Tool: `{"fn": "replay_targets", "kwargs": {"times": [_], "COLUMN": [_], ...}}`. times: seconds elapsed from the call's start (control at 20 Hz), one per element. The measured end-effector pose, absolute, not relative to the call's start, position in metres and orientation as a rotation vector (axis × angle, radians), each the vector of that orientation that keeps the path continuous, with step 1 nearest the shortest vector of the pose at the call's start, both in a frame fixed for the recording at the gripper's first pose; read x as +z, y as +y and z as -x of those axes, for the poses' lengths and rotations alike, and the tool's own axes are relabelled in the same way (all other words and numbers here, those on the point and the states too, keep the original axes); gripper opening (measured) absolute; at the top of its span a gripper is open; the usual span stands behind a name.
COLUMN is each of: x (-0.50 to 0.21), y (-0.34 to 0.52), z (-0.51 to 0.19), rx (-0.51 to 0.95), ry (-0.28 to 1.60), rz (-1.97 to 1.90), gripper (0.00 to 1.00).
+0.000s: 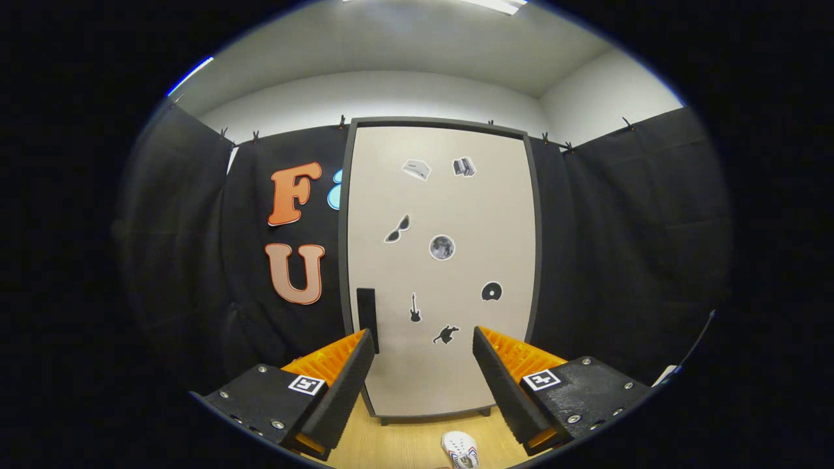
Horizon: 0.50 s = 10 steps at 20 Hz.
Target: Open the shoe cabinet door, grab the shoes and put them into the shoe cabinet, then close the shoe cabinet door.
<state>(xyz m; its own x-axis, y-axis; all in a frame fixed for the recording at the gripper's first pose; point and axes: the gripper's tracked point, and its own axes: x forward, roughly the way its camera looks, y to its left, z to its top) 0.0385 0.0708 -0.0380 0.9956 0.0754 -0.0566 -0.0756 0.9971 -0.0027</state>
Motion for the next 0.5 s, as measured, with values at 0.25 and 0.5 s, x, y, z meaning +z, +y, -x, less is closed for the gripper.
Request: {"fn": "replay_targets", "kwargs": {"times": [0.25,0.5], "x": [-0.072,-0.1], "y": [0.115,0.145], "z": [-0.084,-0.14], "rx": [0.117,0.112], "ry": [0.122,0.141], "rz": [-0.01,0.059], "gripper": [0.95,0.95]}}
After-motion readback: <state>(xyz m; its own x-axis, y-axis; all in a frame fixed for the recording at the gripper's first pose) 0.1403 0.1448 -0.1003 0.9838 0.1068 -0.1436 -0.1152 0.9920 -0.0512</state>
